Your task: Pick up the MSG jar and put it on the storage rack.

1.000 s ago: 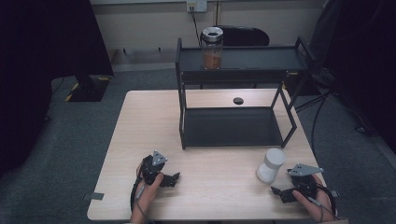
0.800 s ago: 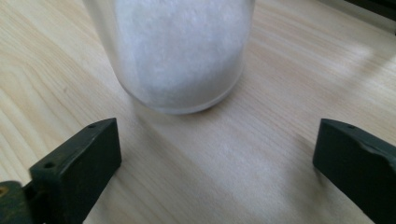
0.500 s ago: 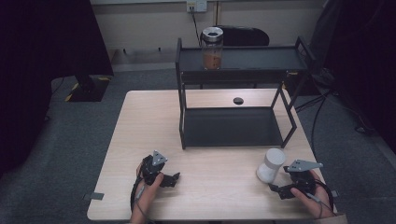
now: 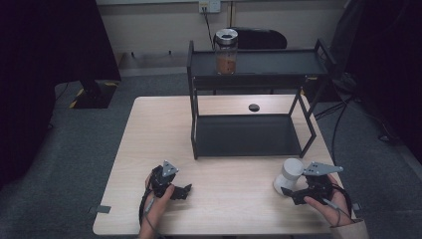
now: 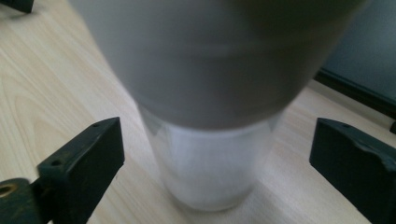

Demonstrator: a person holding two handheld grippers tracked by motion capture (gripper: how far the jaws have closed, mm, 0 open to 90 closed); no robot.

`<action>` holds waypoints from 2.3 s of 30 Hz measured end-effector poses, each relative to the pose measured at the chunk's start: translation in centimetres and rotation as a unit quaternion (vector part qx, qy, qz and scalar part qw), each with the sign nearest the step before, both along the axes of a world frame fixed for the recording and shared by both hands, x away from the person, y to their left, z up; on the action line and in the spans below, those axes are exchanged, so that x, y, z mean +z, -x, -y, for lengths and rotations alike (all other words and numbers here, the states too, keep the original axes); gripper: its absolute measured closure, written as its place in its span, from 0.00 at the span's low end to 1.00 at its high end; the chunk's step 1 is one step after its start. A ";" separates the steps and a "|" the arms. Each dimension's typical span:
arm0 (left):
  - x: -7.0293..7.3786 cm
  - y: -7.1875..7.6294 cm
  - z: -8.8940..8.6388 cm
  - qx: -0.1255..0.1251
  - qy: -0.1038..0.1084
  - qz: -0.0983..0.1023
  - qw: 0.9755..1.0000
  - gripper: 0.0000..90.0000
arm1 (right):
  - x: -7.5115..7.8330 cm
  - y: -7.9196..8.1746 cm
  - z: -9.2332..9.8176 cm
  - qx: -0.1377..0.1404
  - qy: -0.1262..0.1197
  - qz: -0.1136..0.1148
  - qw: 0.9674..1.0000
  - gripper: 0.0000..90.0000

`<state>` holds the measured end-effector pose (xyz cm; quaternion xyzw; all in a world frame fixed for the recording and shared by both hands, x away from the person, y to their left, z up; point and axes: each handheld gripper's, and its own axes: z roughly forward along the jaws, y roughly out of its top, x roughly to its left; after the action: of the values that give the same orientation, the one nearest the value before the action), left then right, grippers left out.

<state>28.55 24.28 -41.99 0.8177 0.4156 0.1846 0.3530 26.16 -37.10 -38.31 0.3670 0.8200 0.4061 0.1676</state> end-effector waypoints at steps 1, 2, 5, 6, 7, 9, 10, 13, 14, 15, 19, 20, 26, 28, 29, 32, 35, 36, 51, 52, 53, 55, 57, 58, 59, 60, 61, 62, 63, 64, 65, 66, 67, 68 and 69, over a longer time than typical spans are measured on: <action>0.0 0.0 0.0 0.000 0.000 0.000 1.000 0.00 | 0.1 0.0 -0.1 -0.001 0.000 0.001 1.000 0.05; 0.0 0.0 0.0 0.000 0.000 0.000 1.000 0.00 | 0.1 -0.1 -0.2 -0.003 -0.004 0.004 1.000 0.06; 0.0 0.0 0.0 0.000 0.000 0.000 1.000 0.00 | 0.0 -0.2 -0.1 -0.002 -0.016 0.010 1.000 0.12; 0.0 0.0 0.0 0.000 0.000 0.000 1.000 0.00 | -0.1 -0.2 -0.1 -0.002 -0.019 0.014 1.000 0.14; 0.0 0.0 0.0 0.000 0.000 0.000 1.000 0.00 | -0.1 -0.2 -0.1 0.000 -0.021 0.018 1.000 0.16; 0.0 0.0 0.0 0.000 0.000 0.000 1.000 0.00 | -0.1 -0.3 0.0 0.002 -0.027 0.020 0.999 0.19; 0.0 0.0 0.0 0.000 0.000 0.000 1.000 0.00 | -0.2 -0.3 0.0 0.003 -0.028 0.022 0.999 0.22; 0.0 0.0 0.0 0.000 0.000 0.000 1.000 0.00 | -0.4 -0.3 0.2 0.006 -0.040 0.030 0.999 0.26; 0.0 0.0 0.0 0.000 0.000 0.000 1.000 0.00 | -0.4 -0.3 0.2 0.008 -0.042 0.033 0.999 0.28; 0.0 0.0 0.0 0.000 0.000 0.000 1.000 0.00 | -0.5 -0.4 0.3 0.011 -0.048 0.032 0.998 0.28; 0.0 0.0 0.0 0.000 0.000 0.000 1.000 0.00 | -0.5 -0.6 0.3 0.015 -0.047 0.039 0.998 0.34; 0.0 0.0 0.0 0.000 0.000 0.000 1.000 0.00 | -0.5 -0.6 0.3 0.017 -0.047 0.039 0.998 0.36; 0.0 0.0 0.0 0.000 0.000 0.000 1.000 0.00 | -0.6 -0.3 0.2 0.017 -0.046 0.054 0.997 0.38; 0.0 0.0 0.0 0.000 0.000 0.000 1.000 0.00 | -0.5 -0.2 0.1 0.016 -0.045 0.055 0.997 0.38; 0.0 0.0 0.0 0.000 0.000 0.000 1.000 0.00 | -0.5 -0.2 0.1 0.016 -0.044 0.055 0.997 0.38; 0.0 0.0 0.0 0.000 0.000 0.000 1.000 0.00 | -0.2 -0.3 0.0 0.016 -0.038 0.053 0.998 0.38; 0.0 0.0 0.0 0.000 0.000 0.000 1.000 0.00 | 0.2 -0.5 -0.1 0.021 -0.033 0.050 0.998 0.38; 0.0 0.0 0.0 0.000 0.000 0.000 1.000 0.00 | 0.4 -0.5 -0.1 0.023 -0.035 0.048 0.998 0.38; 0.0 0.0 0.0 0.000 0.000 0.000 1.000 0.00 | 3.5 -2.1 -1.0 0.028 -0.027 0.036 0.999 0.38; 0.0 0.0 0.0 0.000 0.000 0.000 1.000 0.00 | 3.7 -2.2 -1.1 0.029 -0.026 0.036 0.999 0.38; 0.0 0.0 0.0 0.000 0.000 0.000 1.000 0.00 | 4.0 -2.4 -1.2 0.031 -0.026 0.034 0.999 0.38; 0.0 0.0 0.0 0.000 0.000 0.000 1.000 0.00 | 4.3 -2.6 -1.2 0.031 -0.031 0.031 0.999 0.38; 0.0 0.0 0.0 0.000 0.000 0.000 1.000 0.00 | 4.8 -3.0 -1.4 0.034 -0.033 0.029 0.998 0.38; 0.0 0.0 0.0 0.000 0.000 0.000 1.000 0.00 | 5.0 -3.1 -1.5 0.034 -0.033 0.029 0.998 0.38; 0.0 0.0 0.0 0.000 0.000 0.000 1.000 0.00 | 5.3 -3.2 -1.6 0.036 -0.032 0.029 0.998 0.38; 0.0 0.0 0.0 0.000 0.000 0.000 1.000 0.00 | 5.6 -3.4 -1.7 0.038 -0.031 0.030 0.998 0.38; 0.0 0.0 0.0 0.000 0.000 0.000 1.000 0.00 | 6.0 -3.5 -1.9 0.038 -0.032 0.029 0.998 0.38; 0.0 0.0 0.0 0.000 0.000 0.000 1.000 0.00 | 6.2 -3.6 -2.0 0.038 -0.033 0.029 0.998 0.38; 0.0 0.0 0.0 0.000 0.000 0.000 1.000 0.00 | 6.5 -3.8 -2.1 0.040 -0.032 0.030 0.998 0.38; 0.0 0.0 0.0 0.000 0.000 0.000 1.000 0.00 | 6.9 -3.9 -2.3 0.041 -0.030 0.031 0.998 0.38; 0.0 0.0 0.0 0.000 0.000 0.000 1.000 0.00 | 7.2 -4.0 -2.4 0.041 -0.028 0.033 0.998 0.38; 0.0 0.0 0.0 0.000 0.000 0.000 1.000 0.00 | 7.5 -4.1 -2.6 0.042 -0.027 0.035 0.998 0.38; 0.0 0.0 0.0 0.000 0.000 0.000 1.000 0.00 | 7.9 -4.2 -2.7 0.042 -0.027 0.036 0.998 0.38; 0.0 0.0 0.0 0.000 0.000 0.000 1.000 0.00 | 8.2 -4.3 -2.9 0.044 -0.024 0.038 0.998 0.38; 0.0 0.0 0.0 0.000 0.000 0.000 1.000 0.00 | 8.6 -4.4 -3.0 0.046 -0.024 0.039 0.998 0.38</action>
<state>28.56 24.28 -41.98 0.8178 0.4155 0.1846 0.3529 30.59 -34.12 -29.74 0.3168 0.8189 0.4466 0.1722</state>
